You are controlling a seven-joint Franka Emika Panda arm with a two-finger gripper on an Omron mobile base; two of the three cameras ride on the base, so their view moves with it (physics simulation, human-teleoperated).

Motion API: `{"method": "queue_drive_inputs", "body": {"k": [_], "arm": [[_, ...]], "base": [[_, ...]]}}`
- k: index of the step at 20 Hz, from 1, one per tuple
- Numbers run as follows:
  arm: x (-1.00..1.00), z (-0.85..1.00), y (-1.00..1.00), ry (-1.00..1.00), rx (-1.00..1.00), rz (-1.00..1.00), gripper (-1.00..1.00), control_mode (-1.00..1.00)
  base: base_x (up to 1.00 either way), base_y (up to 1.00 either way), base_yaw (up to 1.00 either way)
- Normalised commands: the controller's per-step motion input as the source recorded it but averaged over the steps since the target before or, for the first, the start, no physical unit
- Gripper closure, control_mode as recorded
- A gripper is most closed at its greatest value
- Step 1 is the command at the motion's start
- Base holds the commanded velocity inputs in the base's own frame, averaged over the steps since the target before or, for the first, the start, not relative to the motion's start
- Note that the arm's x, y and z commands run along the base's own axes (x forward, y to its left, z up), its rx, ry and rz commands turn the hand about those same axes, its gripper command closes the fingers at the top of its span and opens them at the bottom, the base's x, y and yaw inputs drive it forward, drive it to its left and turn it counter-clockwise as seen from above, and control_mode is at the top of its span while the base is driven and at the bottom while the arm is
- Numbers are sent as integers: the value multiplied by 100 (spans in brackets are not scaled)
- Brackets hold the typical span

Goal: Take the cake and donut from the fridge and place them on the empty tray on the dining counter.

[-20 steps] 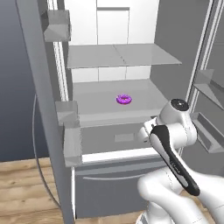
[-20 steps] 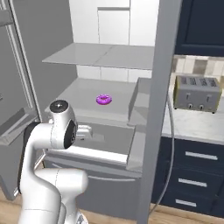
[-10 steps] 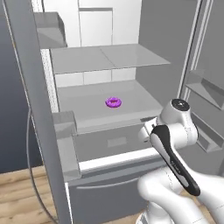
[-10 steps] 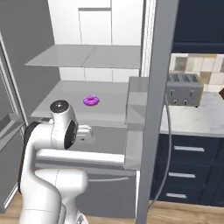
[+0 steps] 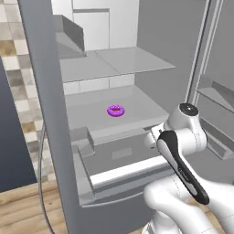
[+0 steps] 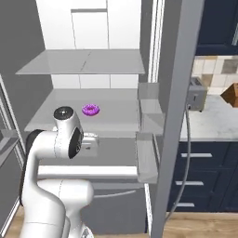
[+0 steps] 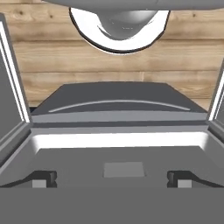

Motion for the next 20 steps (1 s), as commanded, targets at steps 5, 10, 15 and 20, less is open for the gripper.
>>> {"method": "queue_drive_inputs", "body": {"k": [5, 10, 15, 20], "arm": [[0, 0, 0, 0, 0, 0, -100, 100], [0, 0, 0, 0, 0, 0, -100, 100], [0, 0, 0, 0, 0, 0, -100, 100], [1, 15, 4, 1, 0, 0, -100, -100]], "base": [[37, 36, -16], [26, 53, -1], [27, 50, 0], [4, 8, 0]]}}
